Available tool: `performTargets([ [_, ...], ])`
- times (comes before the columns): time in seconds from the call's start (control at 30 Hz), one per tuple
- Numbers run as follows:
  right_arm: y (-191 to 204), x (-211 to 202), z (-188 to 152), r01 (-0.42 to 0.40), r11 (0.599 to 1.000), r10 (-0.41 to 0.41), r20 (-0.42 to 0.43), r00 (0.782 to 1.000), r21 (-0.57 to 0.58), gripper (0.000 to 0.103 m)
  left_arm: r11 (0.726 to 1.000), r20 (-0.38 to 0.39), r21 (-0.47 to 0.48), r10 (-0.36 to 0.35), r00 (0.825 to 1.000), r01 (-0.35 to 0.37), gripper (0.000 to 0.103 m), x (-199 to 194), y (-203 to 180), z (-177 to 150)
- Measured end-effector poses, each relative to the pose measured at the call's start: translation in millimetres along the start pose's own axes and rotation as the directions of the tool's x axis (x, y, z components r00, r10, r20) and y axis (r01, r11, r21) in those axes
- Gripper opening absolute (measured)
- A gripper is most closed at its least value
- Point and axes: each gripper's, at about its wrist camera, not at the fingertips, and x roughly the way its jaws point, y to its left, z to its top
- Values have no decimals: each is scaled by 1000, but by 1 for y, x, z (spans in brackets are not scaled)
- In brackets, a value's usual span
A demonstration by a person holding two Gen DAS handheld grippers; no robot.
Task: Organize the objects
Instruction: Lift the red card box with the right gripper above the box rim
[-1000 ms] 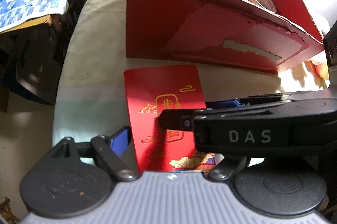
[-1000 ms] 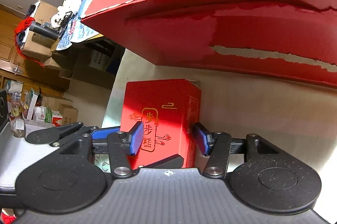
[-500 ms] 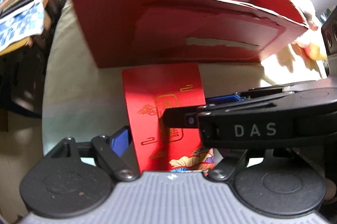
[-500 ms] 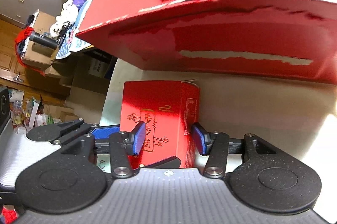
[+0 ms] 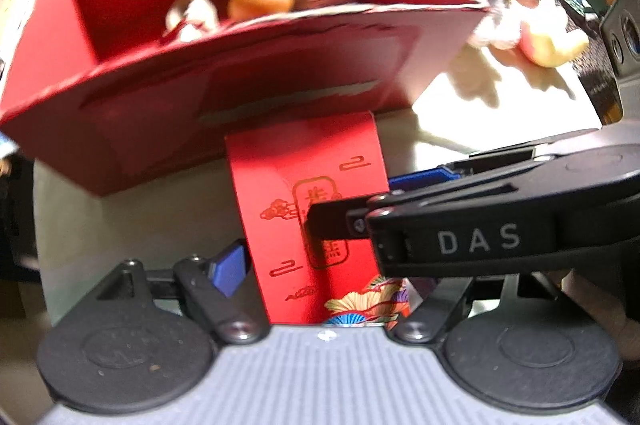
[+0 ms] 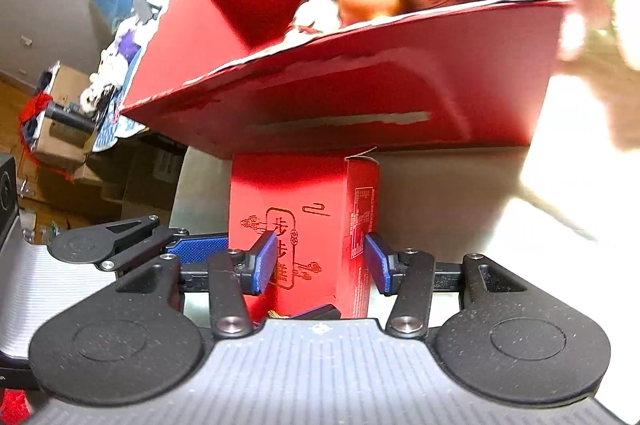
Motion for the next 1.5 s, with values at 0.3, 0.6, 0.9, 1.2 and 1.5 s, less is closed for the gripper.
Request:
performTargets([
  [0.3,-34,-39,-4,9,999,-12,66,998,47,52,995,42,96,-11,999,7,81,-6,-45,20],
  [0.6,-57,-84,-11,41,996,-54,172,984,80,52,980,80,197,-47,996,31,82,-10,-99,39],
  [0.9,-73,-118,-13,74,992,-99,272,957,100,51,962,115,267,-91,989,58,81,-19,-136,47],
  [1.2,-71,-148,-21,43,992,-82,353,932,118,50,953,215,304,-87,973,18,81,-46,-149,53],
  [1.5,-52,-153,12,-60,996,26,440,897,64,49,964,354,253,-20,935,-75,81,-85,-129,72],
])
